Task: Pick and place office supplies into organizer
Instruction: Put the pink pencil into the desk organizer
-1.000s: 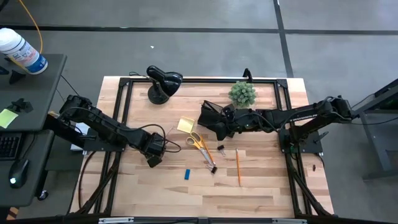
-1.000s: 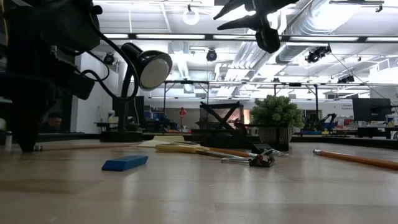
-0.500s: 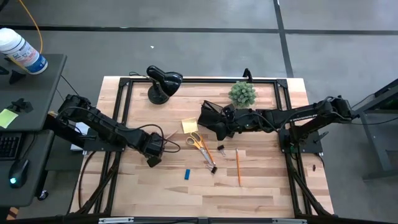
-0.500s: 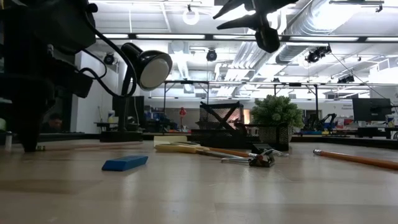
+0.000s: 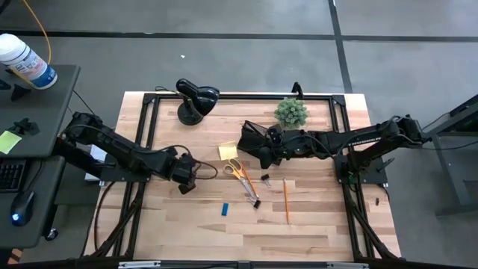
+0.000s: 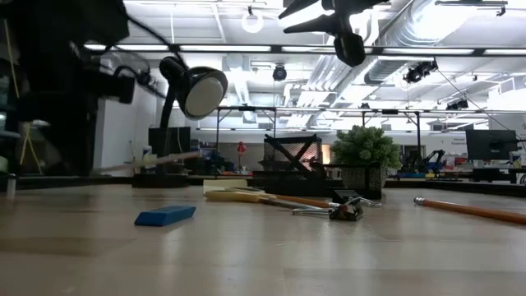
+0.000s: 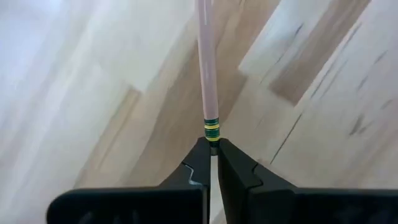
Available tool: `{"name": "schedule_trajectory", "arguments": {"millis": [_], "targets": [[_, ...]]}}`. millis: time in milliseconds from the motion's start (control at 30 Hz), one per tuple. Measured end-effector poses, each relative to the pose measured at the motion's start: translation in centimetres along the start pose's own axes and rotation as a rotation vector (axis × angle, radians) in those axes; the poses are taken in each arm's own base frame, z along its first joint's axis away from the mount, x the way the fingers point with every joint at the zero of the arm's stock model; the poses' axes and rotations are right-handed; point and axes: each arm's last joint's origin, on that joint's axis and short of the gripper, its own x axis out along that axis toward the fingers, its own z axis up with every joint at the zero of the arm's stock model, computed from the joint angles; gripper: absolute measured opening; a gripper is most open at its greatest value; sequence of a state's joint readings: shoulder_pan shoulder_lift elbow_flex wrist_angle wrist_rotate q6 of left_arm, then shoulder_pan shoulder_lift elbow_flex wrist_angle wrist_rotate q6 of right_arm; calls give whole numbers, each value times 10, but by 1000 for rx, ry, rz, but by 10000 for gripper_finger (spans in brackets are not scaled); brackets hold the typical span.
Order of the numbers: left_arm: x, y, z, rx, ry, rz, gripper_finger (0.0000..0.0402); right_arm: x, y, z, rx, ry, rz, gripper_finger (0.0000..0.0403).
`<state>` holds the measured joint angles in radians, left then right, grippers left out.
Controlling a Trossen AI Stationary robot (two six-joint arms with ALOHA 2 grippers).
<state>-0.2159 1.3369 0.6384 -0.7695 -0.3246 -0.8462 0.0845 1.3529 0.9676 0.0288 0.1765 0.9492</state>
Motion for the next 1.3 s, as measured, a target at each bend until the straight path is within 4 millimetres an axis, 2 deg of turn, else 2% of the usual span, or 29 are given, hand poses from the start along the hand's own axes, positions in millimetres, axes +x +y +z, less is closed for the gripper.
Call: {"name": "schedule_trajectory", "arguments": {"millis": [167,400,633,833,1100,1300], "targets": [[-17,-3,12,47,-66,-3,0,0,3,2,-15,-20,30,83],[-50,-7,34,167,-136,42,0,-2,14,8,-44,-52,163,83],[-92,-7,55,272,-216,91,0,-24,23,18,-99,-78,232,83],[-122,2,79,306,-274,102,0,-46,26,27,-207,-132,221,83],[-160,14,107,285,-388,73,0,-65,27,34,-328,-207,165,83],[-200,13,125,297,-563,-29,0,-68,26,38,-356,-286,101,83]]}}
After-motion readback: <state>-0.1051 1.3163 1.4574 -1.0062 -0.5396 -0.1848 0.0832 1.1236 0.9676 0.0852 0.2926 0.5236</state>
